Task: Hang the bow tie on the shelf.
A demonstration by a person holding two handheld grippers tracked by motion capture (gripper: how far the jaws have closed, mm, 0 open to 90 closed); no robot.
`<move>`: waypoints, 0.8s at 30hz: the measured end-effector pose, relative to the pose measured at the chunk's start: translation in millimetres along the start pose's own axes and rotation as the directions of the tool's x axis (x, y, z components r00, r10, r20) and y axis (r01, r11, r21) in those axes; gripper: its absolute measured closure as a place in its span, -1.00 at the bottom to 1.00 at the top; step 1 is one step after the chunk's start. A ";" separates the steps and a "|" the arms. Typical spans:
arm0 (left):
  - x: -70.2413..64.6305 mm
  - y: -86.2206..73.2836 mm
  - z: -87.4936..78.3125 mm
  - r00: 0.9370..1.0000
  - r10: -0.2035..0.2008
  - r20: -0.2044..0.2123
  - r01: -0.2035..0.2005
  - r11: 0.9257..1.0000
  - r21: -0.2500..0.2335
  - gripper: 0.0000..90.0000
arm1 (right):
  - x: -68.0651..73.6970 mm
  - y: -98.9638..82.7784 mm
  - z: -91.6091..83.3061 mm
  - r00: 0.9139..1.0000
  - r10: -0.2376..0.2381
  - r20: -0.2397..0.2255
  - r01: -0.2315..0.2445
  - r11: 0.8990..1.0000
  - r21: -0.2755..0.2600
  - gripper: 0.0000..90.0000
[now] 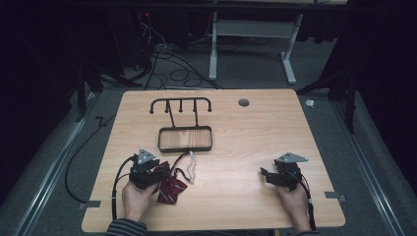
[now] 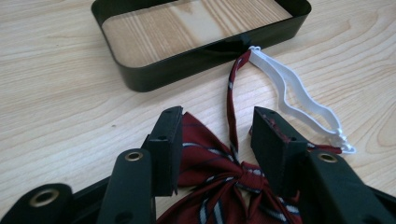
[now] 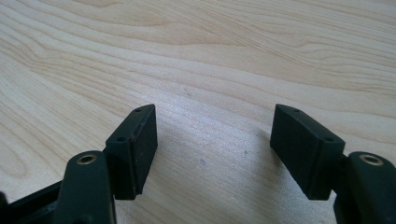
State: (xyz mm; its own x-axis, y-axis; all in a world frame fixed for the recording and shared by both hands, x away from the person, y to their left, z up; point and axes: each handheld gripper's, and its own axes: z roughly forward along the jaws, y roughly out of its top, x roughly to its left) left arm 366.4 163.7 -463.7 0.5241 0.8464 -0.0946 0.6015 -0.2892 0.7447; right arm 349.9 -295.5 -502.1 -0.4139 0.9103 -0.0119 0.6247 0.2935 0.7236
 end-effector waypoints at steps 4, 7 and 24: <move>-1.6 2.7 5.8 1.000 0.001 0.008 -0.001 1.000 0.012 0.22 | 0.1 0.0 0.0 1.000 0.002 0.000 -0.002 1.000 0.000 -0.26; -2.9 6.2 10.0 1.000 0.006 0.013 -0.006 1.000 0.023 0.24 | 0.0 0.0 0.0 1.000 0.001 0.000 -0.001 1.000 0.000 -0.26; -8.2 21.2 37.6 0.999 0.032 0.031 -0.033 0.998 0.060 0.36 | 0.0 0.0 -0.1 1.000 0.007 -0.003 -0.007 1.000 0.000 -0.26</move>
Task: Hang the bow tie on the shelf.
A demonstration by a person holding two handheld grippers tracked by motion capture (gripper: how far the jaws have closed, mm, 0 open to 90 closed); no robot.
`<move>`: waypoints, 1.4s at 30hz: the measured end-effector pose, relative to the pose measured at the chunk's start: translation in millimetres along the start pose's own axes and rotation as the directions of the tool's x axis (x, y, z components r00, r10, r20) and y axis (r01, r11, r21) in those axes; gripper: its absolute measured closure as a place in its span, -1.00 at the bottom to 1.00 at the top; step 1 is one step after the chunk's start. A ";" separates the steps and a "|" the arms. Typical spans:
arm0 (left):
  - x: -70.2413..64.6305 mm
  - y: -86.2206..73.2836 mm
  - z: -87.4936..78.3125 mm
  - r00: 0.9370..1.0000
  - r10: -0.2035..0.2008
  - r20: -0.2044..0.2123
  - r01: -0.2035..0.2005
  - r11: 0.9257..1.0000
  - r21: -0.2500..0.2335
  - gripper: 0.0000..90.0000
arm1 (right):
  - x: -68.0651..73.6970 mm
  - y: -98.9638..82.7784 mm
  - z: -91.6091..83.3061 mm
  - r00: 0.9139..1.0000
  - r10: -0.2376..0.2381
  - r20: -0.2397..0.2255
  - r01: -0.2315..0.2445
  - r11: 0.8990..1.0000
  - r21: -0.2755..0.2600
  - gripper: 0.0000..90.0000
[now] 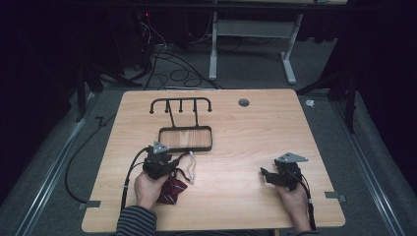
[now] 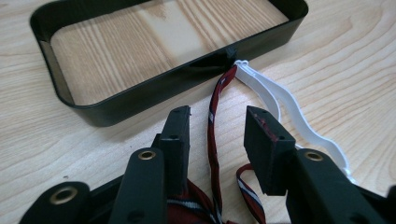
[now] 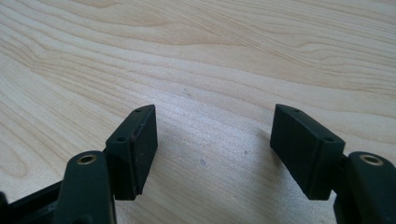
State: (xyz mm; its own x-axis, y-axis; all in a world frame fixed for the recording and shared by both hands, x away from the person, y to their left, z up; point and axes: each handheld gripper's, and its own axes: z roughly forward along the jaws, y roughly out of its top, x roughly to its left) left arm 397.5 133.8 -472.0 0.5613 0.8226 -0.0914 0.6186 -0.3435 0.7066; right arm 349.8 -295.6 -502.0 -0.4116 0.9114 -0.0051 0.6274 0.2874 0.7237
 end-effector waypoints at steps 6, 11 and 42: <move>1.8 0.3 10.7 1.000 -0.007 0.008 0.007 0.999 0.032 0.46 | 0.1 0.0 0.0 1.000 -0.001 0.000 0.001 1.000 0.000 -0.26; 2.7 -0.7 16.2 1.000 -0.012 0.002 0.011 0.999 0.049 0.59 | 0.1 0.0 -0.1 1.000 0.000 0.001 0.000 1.000 0.001 -0.26; -1.1 2.3 -17.1 1.000 0.023 0.002 -0.023 1.000 -0.021 1.00 | -0.2 0.1 0.1 1.000 -0.003 0.001 0.003 1.000 0.000 -0.26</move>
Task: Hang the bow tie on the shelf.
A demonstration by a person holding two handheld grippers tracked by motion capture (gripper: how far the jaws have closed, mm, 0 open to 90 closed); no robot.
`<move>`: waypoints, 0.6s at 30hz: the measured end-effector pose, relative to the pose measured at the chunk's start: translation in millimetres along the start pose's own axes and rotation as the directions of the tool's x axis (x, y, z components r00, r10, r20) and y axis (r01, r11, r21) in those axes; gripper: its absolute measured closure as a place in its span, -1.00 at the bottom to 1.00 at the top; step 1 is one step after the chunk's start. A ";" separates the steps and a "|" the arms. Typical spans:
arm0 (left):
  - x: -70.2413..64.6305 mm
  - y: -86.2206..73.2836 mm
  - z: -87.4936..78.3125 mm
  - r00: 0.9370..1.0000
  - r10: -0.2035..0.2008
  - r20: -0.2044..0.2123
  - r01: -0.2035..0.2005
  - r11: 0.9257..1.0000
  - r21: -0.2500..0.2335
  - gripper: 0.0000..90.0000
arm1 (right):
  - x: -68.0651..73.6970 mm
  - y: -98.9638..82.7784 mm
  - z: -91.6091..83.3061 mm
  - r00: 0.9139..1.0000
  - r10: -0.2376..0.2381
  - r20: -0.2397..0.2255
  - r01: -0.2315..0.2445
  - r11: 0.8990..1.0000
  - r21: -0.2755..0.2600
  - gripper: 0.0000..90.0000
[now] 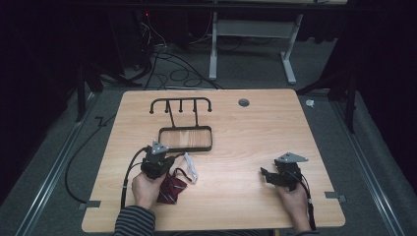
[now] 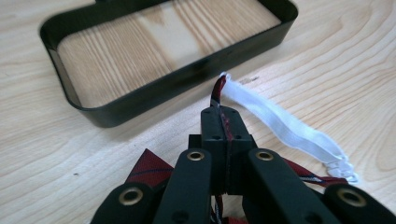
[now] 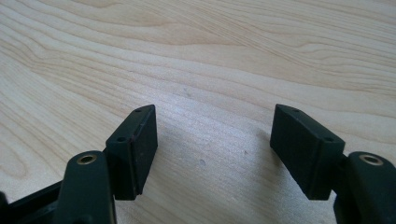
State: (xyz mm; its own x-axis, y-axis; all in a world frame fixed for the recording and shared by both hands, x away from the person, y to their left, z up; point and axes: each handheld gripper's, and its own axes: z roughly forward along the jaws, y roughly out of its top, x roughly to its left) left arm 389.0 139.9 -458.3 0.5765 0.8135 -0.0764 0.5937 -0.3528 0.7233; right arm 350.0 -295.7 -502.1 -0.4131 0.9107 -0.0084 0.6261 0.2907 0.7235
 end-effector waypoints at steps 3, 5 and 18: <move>1.1 0.9 -9.2 1.000 -0.007 -0.003 0.007 0.999 -0.032 1.00 | 0.0 0.0 0.0 1.000 0.001 0.001 -0.001 1.000 0.000 -0.25; 1.8 1.3 -13.8 1.000 -0.015 -0.006 0.015 0.999 -0.050 1.00 | 0.0 0.0 0.0 1.000 0.004 0.005 -0.004 1.000 0.001 -0.26; -9.3 20.2 -54.6 0.999 0.042 -0.030 -0.047 0.980 -0.194 1.00 | 0.1 0.1 0.0 1.000 0.000 0.007 0.000 1.000 0.001 -0.26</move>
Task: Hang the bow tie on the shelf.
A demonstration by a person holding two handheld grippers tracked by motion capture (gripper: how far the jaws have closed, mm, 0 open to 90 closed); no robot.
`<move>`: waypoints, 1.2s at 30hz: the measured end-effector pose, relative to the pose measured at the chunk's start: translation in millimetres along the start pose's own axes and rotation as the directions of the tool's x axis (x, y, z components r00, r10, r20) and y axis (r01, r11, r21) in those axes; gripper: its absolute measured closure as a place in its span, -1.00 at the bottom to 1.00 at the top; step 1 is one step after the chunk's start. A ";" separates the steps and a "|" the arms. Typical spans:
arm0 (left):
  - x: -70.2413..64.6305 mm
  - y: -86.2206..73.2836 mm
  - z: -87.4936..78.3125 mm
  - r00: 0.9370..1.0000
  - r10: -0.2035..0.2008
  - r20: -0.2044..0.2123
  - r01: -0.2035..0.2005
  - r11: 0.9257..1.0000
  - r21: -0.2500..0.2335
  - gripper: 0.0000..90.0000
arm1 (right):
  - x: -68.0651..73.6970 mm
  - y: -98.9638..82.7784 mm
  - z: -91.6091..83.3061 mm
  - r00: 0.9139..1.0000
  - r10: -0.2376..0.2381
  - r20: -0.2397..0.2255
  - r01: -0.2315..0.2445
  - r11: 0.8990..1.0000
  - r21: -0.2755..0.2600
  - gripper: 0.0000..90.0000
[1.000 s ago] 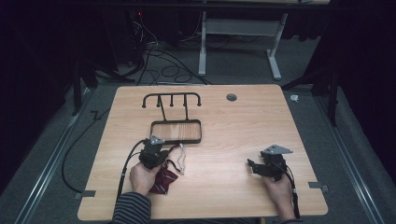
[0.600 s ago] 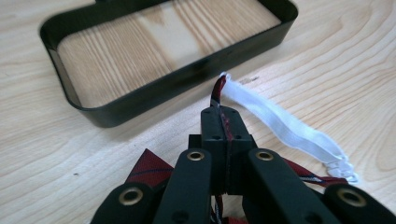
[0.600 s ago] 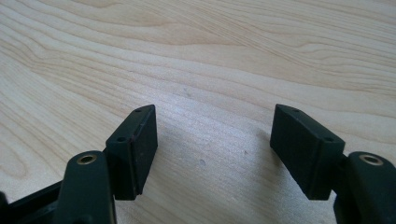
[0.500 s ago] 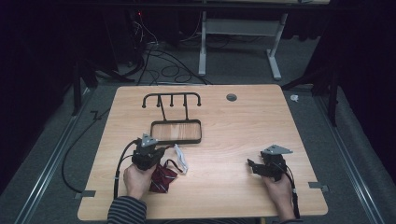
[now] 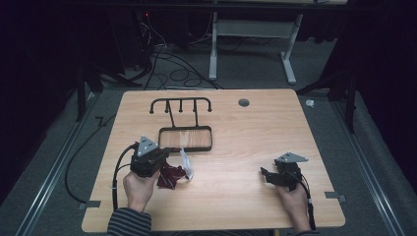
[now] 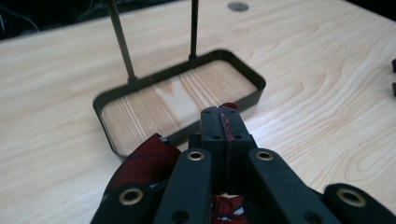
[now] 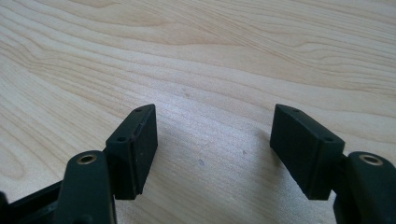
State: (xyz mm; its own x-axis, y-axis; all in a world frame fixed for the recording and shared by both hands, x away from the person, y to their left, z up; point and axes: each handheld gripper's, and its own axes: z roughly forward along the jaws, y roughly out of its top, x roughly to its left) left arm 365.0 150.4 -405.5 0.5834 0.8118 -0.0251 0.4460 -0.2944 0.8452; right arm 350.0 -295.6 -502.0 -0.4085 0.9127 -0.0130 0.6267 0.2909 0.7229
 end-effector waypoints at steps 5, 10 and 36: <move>0.4 5.1 -6.8 1.000 -0.016 0.003 0.016 0.999 -0.049 1.00 | 0.2 0.0 0.1 1.000 -0.005 -0.003 0.005 1.000 -0.001 -0.26; -1.7 10.1 -8.4 1.000 -0.003 0.008 0.004 0.998 -0.070 1.00 | 0.1 0.0 0.2 1.000 -0.006 -0.004 0.006 1.000 -0.001 -0.26; -8.6 41.9 -1.6 0.999 0.046 0.003 -0.045 0.994 -0.097 1.00 | -0.3 0.0 0.1 1.000 -0.004 -0.007 0.004 1.000 -0.002 -0.26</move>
State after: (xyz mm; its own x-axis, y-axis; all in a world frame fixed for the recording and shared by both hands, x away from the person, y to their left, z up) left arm 377.5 131.9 -369.0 0.6049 0.7962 0.0120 0.3515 -0.2805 0.8932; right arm 350.2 -295.8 -502.1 -0.4153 0.9096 -0.0111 0.6239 0.2937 0.7242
